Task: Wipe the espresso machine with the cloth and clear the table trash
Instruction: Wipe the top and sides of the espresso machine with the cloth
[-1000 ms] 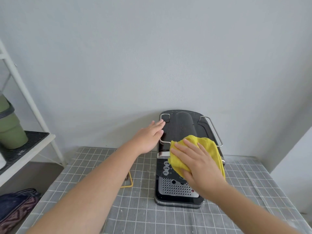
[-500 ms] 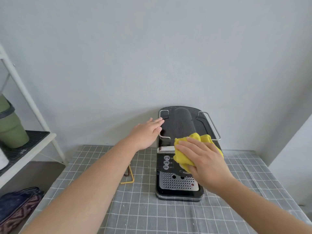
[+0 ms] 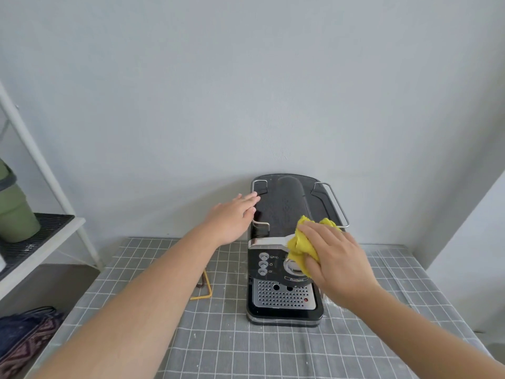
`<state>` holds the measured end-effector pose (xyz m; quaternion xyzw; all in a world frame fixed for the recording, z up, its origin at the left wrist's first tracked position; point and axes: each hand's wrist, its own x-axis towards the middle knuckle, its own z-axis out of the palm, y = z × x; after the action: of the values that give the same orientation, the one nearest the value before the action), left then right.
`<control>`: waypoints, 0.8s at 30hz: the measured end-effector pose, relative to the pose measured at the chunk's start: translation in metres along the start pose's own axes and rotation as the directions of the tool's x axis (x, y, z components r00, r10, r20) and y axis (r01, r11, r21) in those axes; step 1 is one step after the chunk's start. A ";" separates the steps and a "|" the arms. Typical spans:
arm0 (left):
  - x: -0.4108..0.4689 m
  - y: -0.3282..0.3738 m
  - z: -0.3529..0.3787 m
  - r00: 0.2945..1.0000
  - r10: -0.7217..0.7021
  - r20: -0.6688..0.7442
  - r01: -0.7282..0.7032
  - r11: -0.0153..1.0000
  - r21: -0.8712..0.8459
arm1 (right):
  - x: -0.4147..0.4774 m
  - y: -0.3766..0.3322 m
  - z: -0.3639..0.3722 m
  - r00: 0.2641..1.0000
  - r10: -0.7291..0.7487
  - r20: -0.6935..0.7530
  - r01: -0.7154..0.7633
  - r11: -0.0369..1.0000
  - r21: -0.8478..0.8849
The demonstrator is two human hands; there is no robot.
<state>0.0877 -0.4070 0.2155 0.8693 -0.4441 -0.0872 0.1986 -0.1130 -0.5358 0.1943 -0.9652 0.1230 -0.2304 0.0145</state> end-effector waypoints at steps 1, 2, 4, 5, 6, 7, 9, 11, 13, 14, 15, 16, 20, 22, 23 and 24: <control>0.000 0.000 0.000 1.000 0.002 -0.004 -0.001 1.000 0.003 | 0.004 -0.004 -0.001 1.000 0.024 -0.001 -0.024 0.999 -0.028; 0.000 0.001 0.000 1.000 0.002 -0.005 -0.002 1.000 0.006 | 0.012 -0.011 -0.001 0.999 0.042 0.022 -0.041 0.997 -0.061; 0.000 0.001 -0.001 1.000 0.000 -0.004 0.000 1.000 0.011 | 0.031 -0.029 0.000 0.989 0.054 0.139 -0.044 0.997 -0.071; 0.000 0.001 -0.002 1.000 -0.001 -0.005 0.001 1.000 0.015 | 0.039 -0.035 0.002 0.973 0.042 0.227 -0.032 0.998 -0.050; 0.000 0.002 -0.001 1.000 -0.004 -0.004 0.004 1.000 0.020 | 0.044 -0.039 0.005 0.954 0.018 0.298 -0.008 0.999 -0.033; -0.001 0.002 -0.001 1.000 -0.007 -0.004 0.007 1.000 0.027 | 0.047 -0.041 0.006 0.939 -0.005 0.344 0.014 1.000 -0.022; -0.001 0.003 -0.001 1.000 -0.006 -0.006 0.007 0.999 0.042 | 0.044 -0.036 0.005 0.923 -0.016 0.385 0.020 1.000 -0.004; 0.000 0.003 -0.001 1.000 -0.001 -0.021 0.002 0.999 0.047 | 0.048 -0.025 0.001 0.908 0.034 0.417 -0.034 0.999 -0.006; 0.001 0.003 0.000 0.999 0.000 -0.036 0.001 0.999 0.043 | 0.072 -0.010 0.003 0.884 0.125 0.451 -0.115 0.992 -0.049; 0.000 0.003 0.000 0.999 0.000 -0.034 0.002 0.999 0.046 | 0.086 -0.004 0.006 0.869 0.166 0.466 -0.148 0.986 -0.075; 0.000 0.003 0.001 0.999 0.001 -0.033 0.001 0.998 0.056 | 0.100 0.000 0.011 0.853 0.196 0.483 -0.175 0.981 -0.089; -0.001 0.003 0.001 0.999 0.001 -0.032 0.001 0.998 0.070 | 0.111 0.002 0.016 0.844 0.203 0.497 -0.190 0.979 -0.078; 0.001 0.004 -0.003 1.000 -0.017 -0.016 0.019 0.990 0.138 | 0.119 0.001 0.028 0.909 0.166 0.382 -0.184 0.983 0.011; 0.007 0.006 -0.004 1.000 -0.023 0.014 0.020 0.984 0.174 | 0.113 0.003 0.025 0.950 0.231 0.208 -0.228 0.973 -0.040; 0.012 0.007 -0.005 0.999 -0.031 0.036 0.024 0.983 0.180 | 0.112 0.003 0.024 0.952 0.257 0.168 -0.250 0.966 -0.062; 0.017 0.008 -0.004 0.997 -0.043 0.064 0.031 0.983 0.180 | 0.113 0.004 0.022 0.949 0.265 0.168 -0.257 0.964 -0.069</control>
<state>0.0931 -0.4239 0.2234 0.8883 -0.4403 -0.0800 0.1032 -0.0065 -0.5677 0.2236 -0.9570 0.2532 -0.1374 0.0335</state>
